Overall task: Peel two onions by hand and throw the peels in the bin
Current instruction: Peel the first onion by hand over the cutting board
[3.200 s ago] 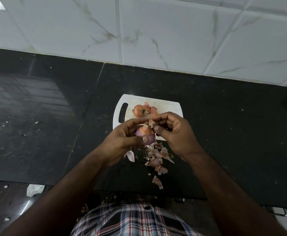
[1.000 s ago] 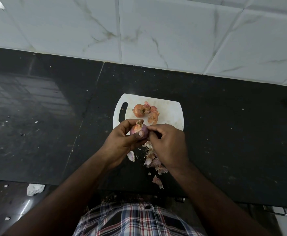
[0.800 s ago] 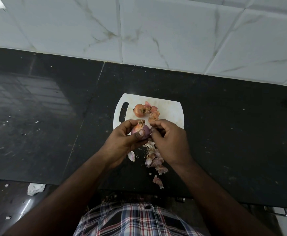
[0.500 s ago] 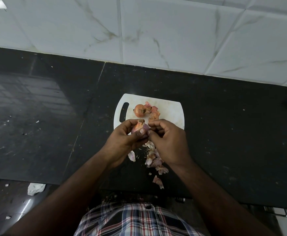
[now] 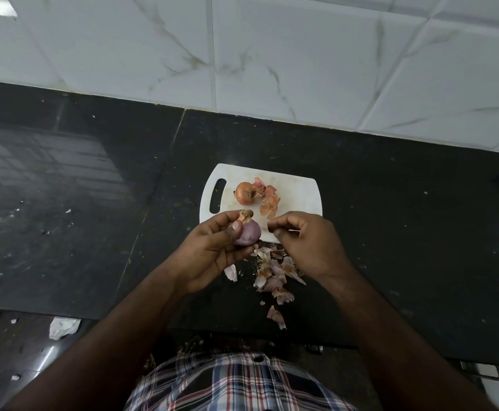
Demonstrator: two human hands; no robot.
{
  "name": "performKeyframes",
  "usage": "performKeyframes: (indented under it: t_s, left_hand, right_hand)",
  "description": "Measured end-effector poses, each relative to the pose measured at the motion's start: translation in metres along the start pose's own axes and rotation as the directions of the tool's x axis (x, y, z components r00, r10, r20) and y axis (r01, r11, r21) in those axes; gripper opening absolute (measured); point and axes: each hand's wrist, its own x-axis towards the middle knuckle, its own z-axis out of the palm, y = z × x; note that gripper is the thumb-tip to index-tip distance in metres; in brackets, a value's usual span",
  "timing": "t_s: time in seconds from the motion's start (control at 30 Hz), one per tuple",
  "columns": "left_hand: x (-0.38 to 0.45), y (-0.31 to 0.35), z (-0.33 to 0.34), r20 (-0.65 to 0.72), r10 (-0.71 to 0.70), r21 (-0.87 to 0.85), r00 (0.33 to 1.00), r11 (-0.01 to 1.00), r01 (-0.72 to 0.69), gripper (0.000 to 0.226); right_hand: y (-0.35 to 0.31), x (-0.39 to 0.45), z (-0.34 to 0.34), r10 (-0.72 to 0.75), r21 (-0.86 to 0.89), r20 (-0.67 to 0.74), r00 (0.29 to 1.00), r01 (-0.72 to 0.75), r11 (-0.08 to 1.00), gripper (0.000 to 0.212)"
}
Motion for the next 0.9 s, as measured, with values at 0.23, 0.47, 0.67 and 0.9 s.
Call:
performKeyframes:
  t_s: [0.23,0.47,0.67,0.9]
  left_hand:
    - [0.000,0.001,-0.004,0.046,0.034,0.050,0.998,0.998,-0.036,0.044]
    - [-0.002,0.001,-0.002,0.033,0.039,0.136,0.999,0.990,-0.043,0.043]
    - [-0.001,-0.002,-0.001,0.029,0.024,0.144,0.999,0.989,-0.028,0.035]
    - [0.003,0.001,0.001,0.045,0.158,0.223,0.986,0.961,-0.164,0.066]
  right_hand:
    - [-0.011,0.002,0.001,-0.051,0.224,0.040,0.998,0.041,0.974,0.026]
    - [-0.018,0.008,0.006,-0.123,0.279,0.056,0.991,0.102,0.955,0.020]
    - [-0.016,0.008,0.010,-0.133,0.174,0.028,0.991,0.126,0.977,0.019]
    - [-0.018,0.002,0.002,-0.110,0.237,0.002,0.994,0.106,0.966,0.012]
